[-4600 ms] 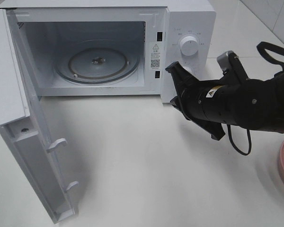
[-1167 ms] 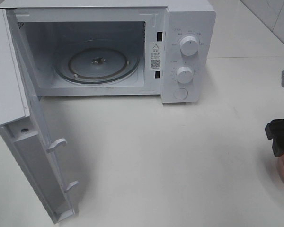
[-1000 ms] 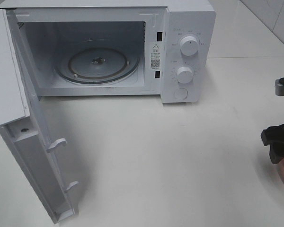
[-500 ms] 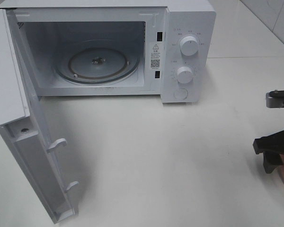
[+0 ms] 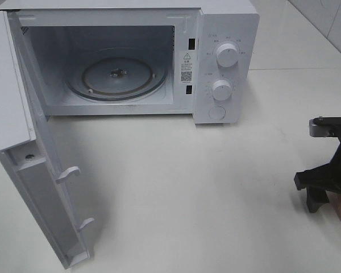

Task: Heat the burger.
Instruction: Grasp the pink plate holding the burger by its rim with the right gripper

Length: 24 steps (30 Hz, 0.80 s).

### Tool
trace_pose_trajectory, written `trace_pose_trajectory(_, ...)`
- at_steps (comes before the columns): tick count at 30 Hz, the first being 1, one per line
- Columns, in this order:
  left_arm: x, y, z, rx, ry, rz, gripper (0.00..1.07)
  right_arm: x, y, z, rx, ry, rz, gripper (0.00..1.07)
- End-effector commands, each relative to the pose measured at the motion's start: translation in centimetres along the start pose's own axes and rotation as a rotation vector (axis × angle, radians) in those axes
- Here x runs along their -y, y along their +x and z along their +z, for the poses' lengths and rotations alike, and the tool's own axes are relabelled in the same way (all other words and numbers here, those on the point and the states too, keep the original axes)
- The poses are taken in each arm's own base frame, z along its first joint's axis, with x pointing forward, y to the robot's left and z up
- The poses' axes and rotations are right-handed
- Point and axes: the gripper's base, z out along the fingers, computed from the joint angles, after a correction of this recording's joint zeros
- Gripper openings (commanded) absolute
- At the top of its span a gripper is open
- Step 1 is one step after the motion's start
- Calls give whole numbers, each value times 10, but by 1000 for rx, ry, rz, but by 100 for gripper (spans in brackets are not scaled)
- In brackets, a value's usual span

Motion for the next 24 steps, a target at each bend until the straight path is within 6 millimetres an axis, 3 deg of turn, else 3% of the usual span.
trace_pose_trajectory(1, 0, 0, -1, 27, 1, 0, 98, 1, -2, 3, 9, -1, -9, 81)
trace_pose_trajectory(13, 0, 0, -1, 27, 1, 0, 98, 0, -1, 9, -18, 4, -18, 77)
trace_pose_trajectory(19, 0, 0, -1, 27, 1, 0, 98, 1, 2, 9, -45, 19, -21, 58)
trace_pose_trajectory(20, 0, 0, -1, 27, 1, 0, 98, 2, 2, 9, -47, 27, -31, 47)
trace_pose_trajectory(23, 0, 0, -1, 27, 1, 0, 98, 3, 2, 9, -46, 34, -39, 40)
trace_pose_trajectory(24, 0, 0, -1, 27, 1, 0, 98, 3, 2, 9, -50, 37, -41, 28)
